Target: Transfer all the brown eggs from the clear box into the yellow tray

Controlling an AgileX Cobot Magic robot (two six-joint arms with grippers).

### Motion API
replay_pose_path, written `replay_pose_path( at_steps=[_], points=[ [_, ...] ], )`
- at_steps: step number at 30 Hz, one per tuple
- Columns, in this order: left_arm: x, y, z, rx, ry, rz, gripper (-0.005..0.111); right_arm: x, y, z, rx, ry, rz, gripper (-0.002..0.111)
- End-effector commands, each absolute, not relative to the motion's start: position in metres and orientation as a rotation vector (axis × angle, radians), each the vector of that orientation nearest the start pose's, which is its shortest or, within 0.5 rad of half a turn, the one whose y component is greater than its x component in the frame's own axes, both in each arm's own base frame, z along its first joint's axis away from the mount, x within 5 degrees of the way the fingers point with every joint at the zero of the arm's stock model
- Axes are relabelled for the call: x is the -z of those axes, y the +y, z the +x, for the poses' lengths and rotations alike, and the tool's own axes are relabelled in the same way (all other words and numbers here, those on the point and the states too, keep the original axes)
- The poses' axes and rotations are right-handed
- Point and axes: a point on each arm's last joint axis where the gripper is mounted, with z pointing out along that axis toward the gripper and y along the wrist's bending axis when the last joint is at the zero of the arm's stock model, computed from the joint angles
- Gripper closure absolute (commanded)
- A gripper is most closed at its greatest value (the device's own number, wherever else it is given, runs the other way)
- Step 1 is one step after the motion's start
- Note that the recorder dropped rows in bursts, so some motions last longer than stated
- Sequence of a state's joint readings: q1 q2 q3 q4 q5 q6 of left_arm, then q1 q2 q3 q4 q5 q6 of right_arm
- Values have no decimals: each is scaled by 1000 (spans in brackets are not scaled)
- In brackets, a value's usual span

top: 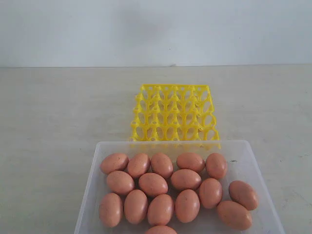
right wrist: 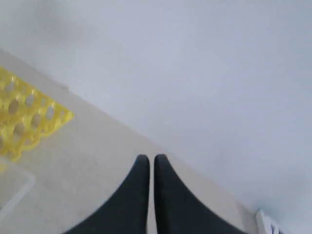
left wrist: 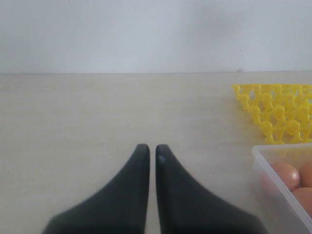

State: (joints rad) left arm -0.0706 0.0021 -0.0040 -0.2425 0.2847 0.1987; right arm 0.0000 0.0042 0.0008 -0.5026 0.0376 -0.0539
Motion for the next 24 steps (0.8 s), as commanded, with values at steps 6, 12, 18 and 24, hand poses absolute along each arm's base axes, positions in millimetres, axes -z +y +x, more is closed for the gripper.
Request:
replay_pose_path(
  at_steps=[6,12,18,24],
  points=[
    [-188,-10,54,140,1758,92,103,-241,9,49,-327,1173,92,108],
    [-188,-10,54,140,1758,92,103,-247,5,46,-1034,1000,576,108],
    [-188,-10,54,140,1758,92,103,-253,-23,39,-1191,620,898,108],
    [-188,-10,54,140,1758,92,103,-328,-76,2,-653,-56,1102,108]
  ],
)
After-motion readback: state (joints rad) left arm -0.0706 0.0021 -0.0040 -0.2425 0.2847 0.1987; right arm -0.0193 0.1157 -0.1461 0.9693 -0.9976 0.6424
